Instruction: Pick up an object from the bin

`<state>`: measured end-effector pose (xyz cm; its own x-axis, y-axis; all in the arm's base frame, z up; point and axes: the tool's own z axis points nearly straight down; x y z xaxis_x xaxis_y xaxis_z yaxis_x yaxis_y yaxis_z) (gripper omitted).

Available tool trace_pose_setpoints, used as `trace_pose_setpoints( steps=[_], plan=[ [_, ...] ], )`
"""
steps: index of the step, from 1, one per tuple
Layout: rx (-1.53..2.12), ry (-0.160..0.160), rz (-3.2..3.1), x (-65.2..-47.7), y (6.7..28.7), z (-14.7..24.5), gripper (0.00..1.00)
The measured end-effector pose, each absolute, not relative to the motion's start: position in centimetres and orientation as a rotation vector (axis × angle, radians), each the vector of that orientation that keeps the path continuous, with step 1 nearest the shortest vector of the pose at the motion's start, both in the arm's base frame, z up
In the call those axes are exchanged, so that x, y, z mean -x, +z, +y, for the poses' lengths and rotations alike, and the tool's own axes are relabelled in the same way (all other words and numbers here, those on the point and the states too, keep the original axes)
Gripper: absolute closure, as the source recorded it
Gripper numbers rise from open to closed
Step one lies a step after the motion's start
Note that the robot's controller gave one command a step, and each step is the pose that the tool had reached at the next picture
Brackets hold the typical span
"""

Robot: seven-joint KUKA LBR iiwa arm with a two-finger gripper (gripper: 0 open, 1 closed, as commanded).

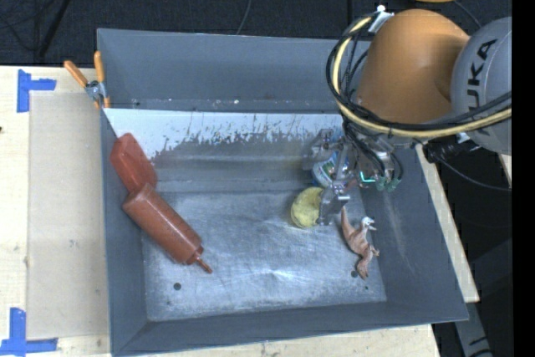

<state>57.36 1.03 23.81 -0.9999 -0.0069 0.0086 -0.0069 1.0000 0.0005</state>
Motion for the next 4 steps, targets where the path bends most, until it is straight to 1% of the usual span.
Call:
trace_pose_setpoints(
  steps=[1,2,3,4],
  plan=[
    [-0.010,-0.001,-3.141,-57.5,24.2,1.0,0.00],
    [0.060,-0.001,-3.145,-58.7,17.3,-1.8,0.00],
    [-0.247,-0.001,-3.129,-59.8,15.4,-4.7,0.00],
    [-0.497,0.000,-3.105,-60.8,12.2,-5.5,0.00]
  ],
)
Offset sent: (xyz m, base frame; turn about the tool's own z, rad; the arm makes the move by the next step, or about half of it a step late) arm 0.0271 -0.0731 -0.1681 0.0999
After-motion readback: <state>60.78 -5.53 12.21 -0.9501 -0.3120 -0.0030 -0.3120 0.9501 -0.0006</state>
